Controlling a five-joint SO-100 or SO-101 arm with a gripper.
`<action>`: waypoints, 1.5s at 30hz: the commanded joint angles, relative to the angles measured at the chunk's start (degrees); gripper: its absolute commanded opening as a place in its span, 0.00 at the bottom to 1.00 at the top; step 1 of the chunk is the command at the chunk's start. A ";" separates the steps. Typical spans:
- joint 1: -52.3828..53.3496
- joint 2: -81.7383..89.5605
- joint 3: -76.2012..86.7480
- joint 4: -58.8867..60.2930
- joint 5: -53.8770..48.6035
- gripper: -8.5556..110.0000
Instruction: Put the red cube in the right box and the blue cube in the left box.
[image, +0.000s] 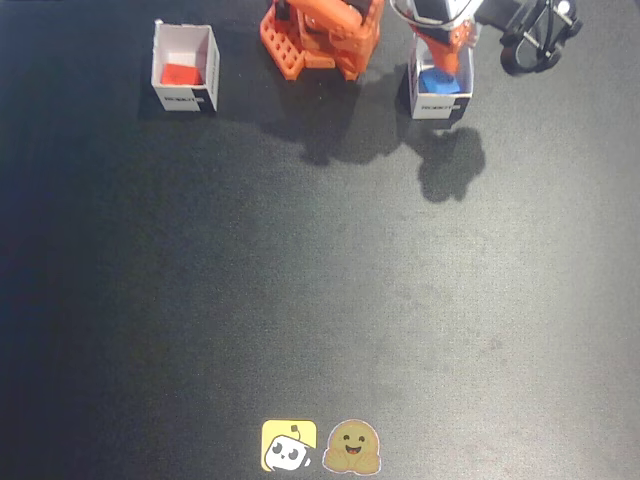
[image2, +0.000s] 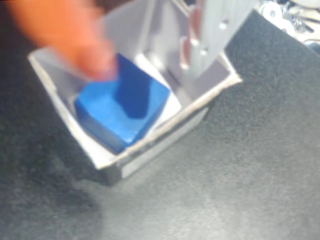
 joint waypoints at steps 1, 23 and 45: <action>0.70 -1.76 -2.64 -0.35 0.79 0.07; 31.38 -4.83 -7.47 -3.16 -6.50 0.07; 72.07 21.71 5.89 -4.75 -27.25 0.07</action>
